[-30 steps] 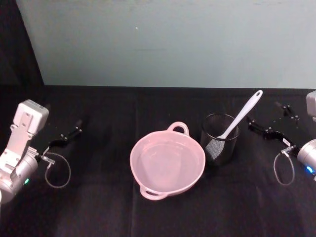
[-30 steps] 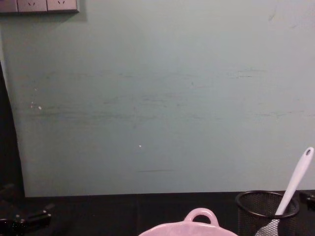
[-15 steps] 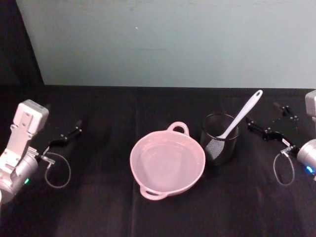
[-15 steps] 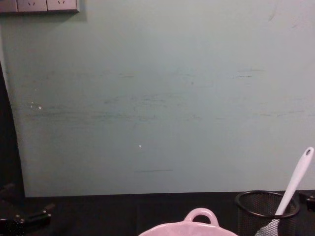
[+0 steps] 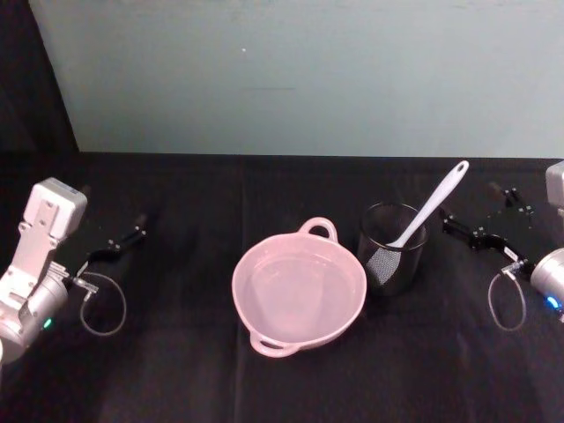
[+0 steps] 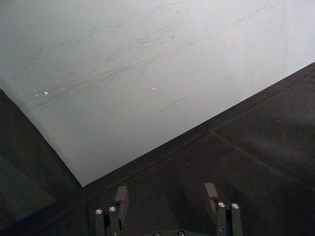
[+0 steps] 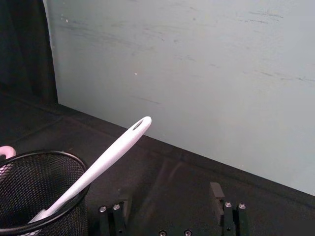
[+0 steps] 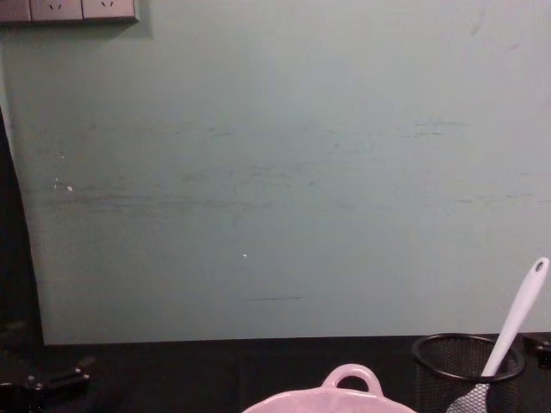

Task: Use the one hand to pick up the spoon and stir the clear water in the bowl.

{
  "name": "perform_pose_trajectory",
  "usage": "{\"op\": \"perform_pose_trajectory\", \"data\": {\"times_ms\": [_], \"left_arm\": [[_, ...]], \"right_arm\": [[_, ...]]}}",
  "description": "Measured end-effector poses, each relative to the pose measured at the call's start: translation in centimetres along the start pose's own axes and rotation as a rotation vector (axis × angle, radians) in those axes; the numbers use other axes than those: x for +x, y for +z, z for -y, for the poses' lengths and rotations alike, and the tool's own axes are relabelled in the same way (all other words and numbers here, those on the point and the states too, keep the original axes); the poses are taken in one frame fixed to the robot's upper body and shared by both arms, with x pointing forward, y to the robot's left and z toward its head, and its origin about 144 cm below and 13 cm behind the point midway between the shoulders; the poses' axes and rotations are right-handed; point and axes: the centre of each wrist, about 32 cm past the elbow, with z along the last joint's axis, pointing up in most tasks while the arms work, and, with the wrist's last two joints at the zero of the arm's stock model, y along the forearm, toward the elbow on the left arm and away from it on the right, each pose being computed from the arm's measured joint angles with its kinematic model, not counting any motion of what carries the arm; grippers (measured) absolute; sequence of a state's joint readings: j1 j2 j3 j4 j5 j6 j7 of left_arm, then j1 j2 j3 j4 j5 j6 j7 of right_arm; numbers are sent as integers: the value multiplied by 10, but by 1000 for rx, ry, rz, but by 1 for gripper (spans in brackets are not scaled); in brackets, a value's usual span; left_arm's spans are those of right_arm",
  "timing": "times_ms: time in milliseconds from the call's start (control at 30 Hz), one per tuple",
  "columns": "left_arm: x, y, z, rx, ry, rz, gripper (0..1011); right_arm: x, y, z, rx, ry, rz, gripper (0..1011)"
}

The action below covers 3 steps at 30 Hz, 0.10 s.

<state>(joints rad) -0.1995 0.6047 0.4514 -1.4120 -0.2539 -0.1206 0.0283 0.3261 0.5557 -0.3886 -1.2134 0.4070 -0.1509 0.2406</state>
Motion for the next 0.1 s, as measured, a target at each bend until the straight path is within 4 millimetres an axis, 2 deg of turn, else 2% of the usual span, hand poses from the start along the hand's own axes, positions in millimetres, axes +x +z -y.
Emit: {"op": "perform_pose_trajectory", "data": {"times_ms": [100], "left_arm": [[0,0,0,0,0,0,1005]], "right_arm": [[0,0,0,0,0,0,1002]]}}
